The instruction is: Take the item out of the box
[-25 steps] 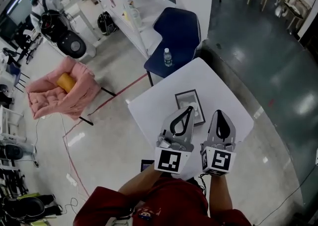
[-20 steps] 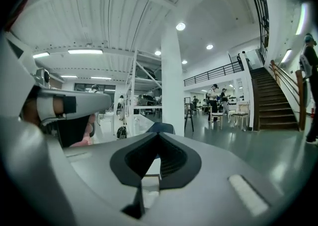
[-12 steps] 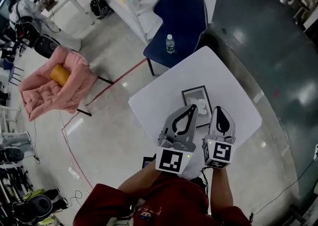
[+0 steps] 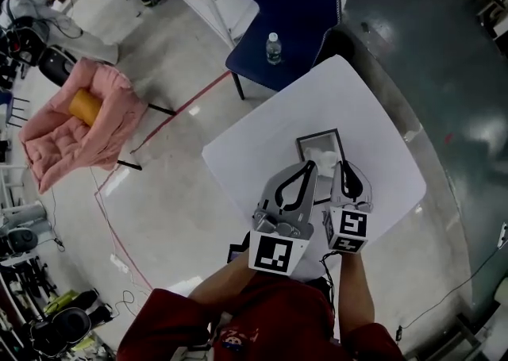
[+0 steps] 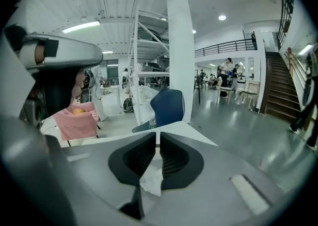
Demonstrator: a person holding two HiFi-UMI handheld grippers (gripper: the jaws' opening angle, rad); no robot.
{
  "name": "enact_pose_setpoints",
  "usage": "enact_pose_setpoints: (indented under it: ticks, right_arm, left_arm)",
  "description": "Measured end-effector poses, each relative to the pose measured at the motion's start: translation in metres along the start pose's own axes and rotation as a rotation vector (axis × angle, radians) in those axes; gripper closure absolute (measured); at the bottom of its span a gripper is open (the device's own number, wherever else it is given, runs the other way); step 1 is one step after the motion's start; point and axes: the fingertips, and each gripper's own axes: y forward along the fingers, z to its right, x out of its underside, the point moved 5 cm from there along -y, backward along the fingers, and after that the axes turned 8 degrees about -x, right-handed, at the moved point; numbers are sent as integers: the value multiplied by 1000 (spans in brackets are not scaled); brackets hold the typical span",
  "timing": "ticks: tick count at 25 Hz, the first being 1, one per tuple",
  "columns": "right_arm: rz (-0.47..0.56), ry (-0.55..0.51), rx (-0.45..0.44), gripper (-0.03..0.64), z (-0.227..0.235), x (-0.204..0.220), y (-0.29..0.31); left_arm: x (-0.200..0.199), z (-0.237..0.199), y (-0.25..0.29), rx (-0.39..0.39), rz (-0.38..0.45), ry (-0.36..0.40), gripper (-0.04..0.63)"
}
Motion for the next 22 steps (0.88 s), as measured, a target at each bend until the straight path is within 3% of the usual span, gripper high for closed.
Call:
enact_pose_setpoints:
  ticks: [9, 17, 20, 22]
  right_arm:
    - [-177, -8, -75, 558, -6, 36, 40]
    - [-374, -39, -89, 516, -7, 63, 75]
    - [-437, -41, -84, 515, -7, 72, 84]
    - [-481, -43, -78, 515, -6, 78, 89]
  left_arm:
    - [20, -14, 14, -23, -31, -47, 592]
    - [35, -41, 24, -74, -43, -92, 592]
    - [43, -52, 28, -113, -43, -149, 592]
    - [46, -54, 30, -105, -61, -138, 592]
